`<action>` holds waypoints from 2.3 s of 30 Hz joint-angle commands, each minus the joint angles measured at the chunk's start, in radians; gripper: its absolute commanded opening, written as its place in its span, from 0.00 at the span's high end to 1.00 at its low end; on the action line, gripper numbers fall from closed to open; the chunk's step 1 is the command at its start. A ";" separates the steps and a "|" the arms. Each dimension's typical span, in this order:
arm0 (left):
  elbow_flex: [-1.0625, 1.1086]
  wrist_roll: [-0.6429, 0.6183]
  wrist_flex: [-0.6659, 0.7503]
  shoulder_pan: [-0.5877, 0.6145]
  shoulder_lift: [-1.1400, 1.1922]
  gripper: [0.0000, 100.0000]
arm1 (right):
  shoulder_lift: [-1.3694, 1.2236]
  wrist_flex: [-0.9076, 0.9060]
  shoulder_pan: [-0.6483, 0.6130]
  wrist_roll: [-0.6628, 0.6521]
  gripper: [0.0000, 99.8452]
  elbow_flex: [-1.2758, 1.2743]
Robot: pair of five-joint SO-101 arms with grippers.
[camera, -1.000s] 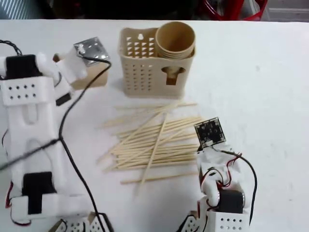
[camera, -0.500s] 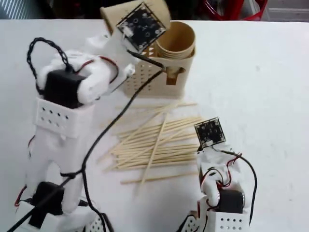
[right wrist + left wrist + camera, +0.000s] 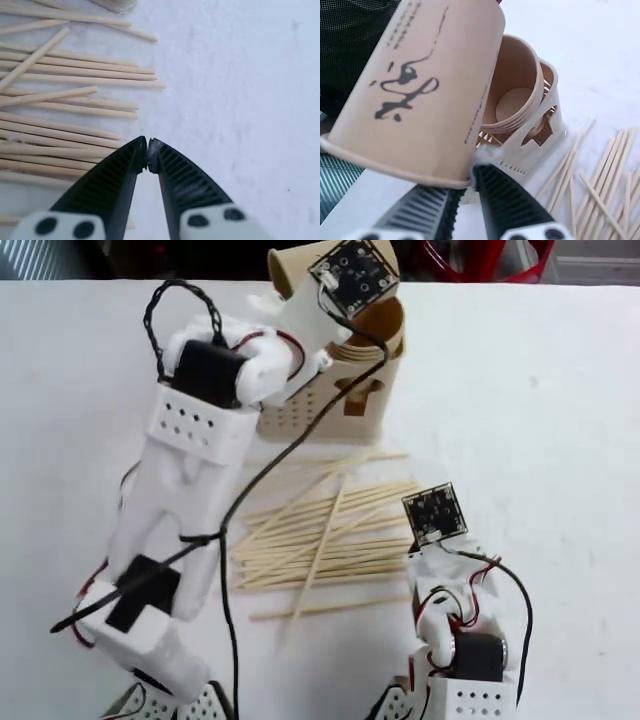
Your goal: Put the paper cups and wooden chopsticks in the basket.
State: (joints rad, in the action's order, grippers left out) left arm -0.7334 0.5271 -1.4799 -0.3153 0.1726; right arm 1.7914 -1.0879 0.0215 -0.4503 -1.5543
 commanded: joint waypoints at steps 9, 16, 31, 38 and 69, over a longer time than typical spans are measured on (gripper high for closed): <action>-0.264 0.110 -0.269 0.022 0.153 0.98 | 0.008 0.002 -0.008 0.005 0.98 0.009; -0.353 0.112 -0.284 0.076 0.163 0.98 | 0.008 0.002 -0.008 0.005 0.98 0.008; -0.356 0.149 -0.275 0.070 0.168 0.97 | 0.008 0.002 -0.008 0.005 0.98 0.008; -0.356 0.153 -0.235 0.058 0.160 0.97 | 0.008 0.002 -0.008 0.005 0.98 0.008; -0.361 0.160 -0.153 0.044 0.159 0.90 | 0.008 0.002 -0.008 0.005 0.98 0.008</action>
State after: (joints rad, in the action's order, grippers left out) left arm -1.0495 0.6912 -1.6732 -0.2770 0.3460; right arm 1.7914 -1.0879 0.0215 -0.4503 -1.5543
